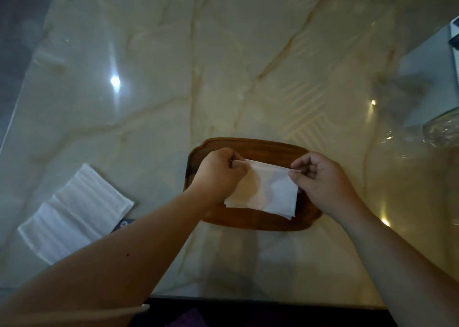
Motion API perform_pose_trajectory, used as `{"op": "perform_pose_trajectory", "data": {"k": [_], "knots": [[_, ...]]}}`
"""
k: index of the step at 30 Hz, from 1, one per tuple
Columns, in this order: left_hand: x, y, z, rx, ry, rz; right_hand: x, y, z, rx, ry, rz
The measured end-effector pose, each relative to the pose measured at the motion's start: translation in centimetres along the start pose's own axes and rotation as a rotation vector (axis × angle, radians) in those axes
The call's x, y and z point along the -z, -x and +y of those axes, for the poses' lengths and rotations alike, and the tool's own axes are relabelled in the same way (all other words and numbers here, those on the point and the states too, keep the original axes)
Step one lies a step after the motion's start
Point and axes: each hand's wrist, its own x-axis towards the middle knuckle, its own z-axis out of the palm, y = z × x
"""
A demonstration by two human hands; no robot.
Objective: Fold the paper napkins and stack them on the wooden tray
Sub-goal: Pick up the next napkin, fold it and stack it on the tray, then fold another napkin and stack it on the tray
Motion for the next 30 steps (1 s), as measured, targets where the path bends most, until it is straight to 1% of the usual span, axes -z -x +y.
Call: {"op": "perform_pose_trajectory", "data": {"k": [3, 7, 9, 12, 15, 18, 23, 27, 30], "knots": [[-0.2, -0.3, -0.2, -0.074, -0.132, 0.019, 0.1, -0.2, 0.1, 0.019, 0.126, 0.0], [0.5, 0.0, -0.9, -0.2, -0.252, 0.112, 0.4, 0.1, -0.5, 0.173, 0.469, 0.062], [1.7, 0.5, -1.3, -0.229, -0.293, 0.151, 0.0, 0.4, -1.5, 0.237, 0.564, 0.062], [3.9, 1.4, -2.2, -0.234, -0.359, 0.176, -1.4, 0.7, -3.6, 0.34, 0.571, 0.024], [6.7, 2.5, -3.9, -0.239, -0.383, 0.239, -4.7, 0.8, -6.3, 0.461, 0.559, -0.05], [9.3, 3.9, -6.5, -0.183, -0.361, 0.286, -9.3, 0.8, -9.2, 0.571, 0.555, -0.13], [13.0, 6.5, -10.8, -0.072, -0.308, 0.387, -15.8, 1.2, -12.9, 0.671, 0.558, -0.235], [15.9, 8.4, -14.4, -0.008, -0.322, 0.471, -19.6, 1.1, -14.8, 0.682, 0.57, -0.318], [17.8, 9.4, -16.8, 0.056, -0.296, 0.532, -22.1, 1.1, -15.9, 0.618, 0.573, -0.386]]}}
